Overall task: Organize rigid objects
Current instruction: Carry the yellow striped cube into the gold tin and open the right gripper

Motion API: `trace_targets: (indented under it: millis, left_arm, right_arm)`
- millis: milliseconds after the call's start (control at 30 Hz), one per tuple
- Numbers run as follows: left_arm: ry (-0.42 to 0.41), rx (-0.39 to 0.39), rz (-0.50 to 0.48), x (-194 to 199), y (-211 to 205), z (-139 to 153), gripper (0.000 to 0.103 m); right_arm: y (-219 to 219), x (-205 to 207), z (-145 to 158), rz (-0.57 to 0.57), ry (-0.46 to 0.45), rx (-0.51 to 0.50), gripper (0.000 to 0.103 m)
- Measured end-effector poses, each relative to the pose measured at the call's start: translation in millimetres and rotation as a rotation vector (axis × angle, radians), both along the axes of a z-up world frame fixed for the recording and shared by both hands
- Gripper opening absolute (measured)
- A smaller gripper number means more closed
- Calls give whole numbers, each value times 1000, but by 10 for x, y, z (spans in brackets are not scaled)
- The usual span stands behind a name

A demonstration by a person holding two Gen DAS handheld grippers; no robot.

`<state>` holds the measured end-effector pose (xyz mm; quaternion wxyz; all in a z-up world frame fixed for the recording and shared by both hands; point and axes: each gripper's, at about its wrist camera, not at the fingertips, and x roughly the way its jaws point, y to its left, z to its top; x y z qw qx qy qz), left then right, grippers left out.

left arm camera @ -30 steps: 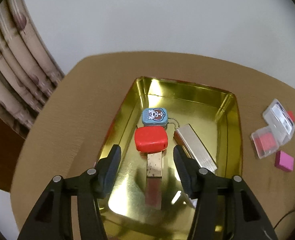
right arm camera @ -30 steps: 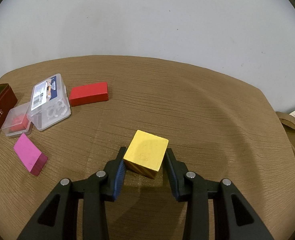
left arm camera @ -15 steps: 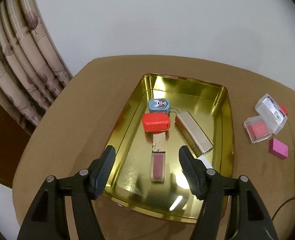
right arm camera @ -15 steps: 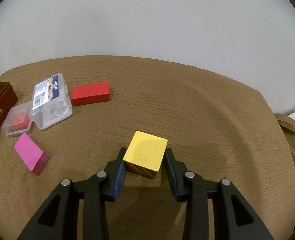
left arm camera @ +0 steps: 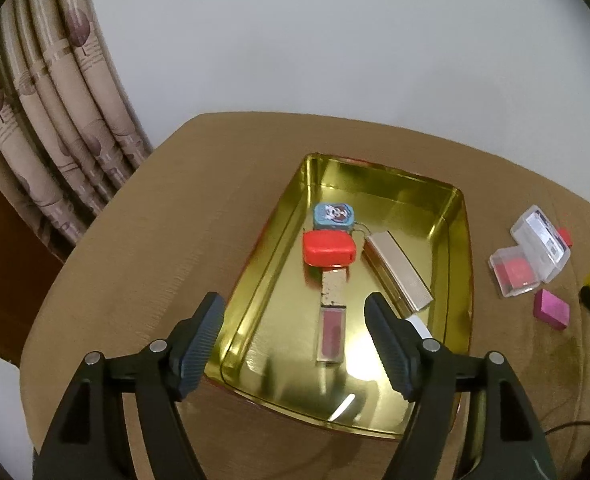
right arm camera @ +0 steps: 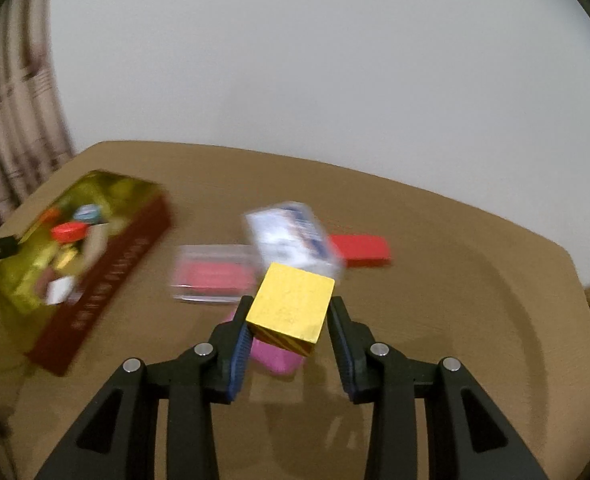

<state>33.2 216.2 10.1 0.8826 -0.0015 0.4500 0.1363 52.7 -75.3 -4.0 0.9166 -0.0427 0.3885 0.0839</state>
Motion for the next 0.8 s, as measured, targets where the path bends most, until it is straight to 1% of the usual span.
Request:
trace_targets:
  millis: [67, 133, 300, 500, 600, 800]
  left_arm:
    - [-4, -6, 3, 2, 30, 22, 72]
    - [-9, -14, 15, -3, 61, 34, 73]
    - [-7, -27, 27, 8, 148, 60, 73]
    - [-20, -83, 103, -1, 411, 114, 73]
    - [-26, -60, 133, -13, 536, 150, 73]
    - [-25, -63, 161, -22, 639, 163, 74]
  right_arm:
    - [209, -37, 48, 53, 8, 19, 37]
    - [476, -104, 108, 120, -3, 9, 37]
    - [1003, -221, 222, 229, -15, 10, 37]
    - [1479, -281, 258, 318, -10, 13, 37]
    - [1711, -268, 254, 350, -4, 11, 37]
    - [2034, -233, 107, 408, 45, 29, 37]
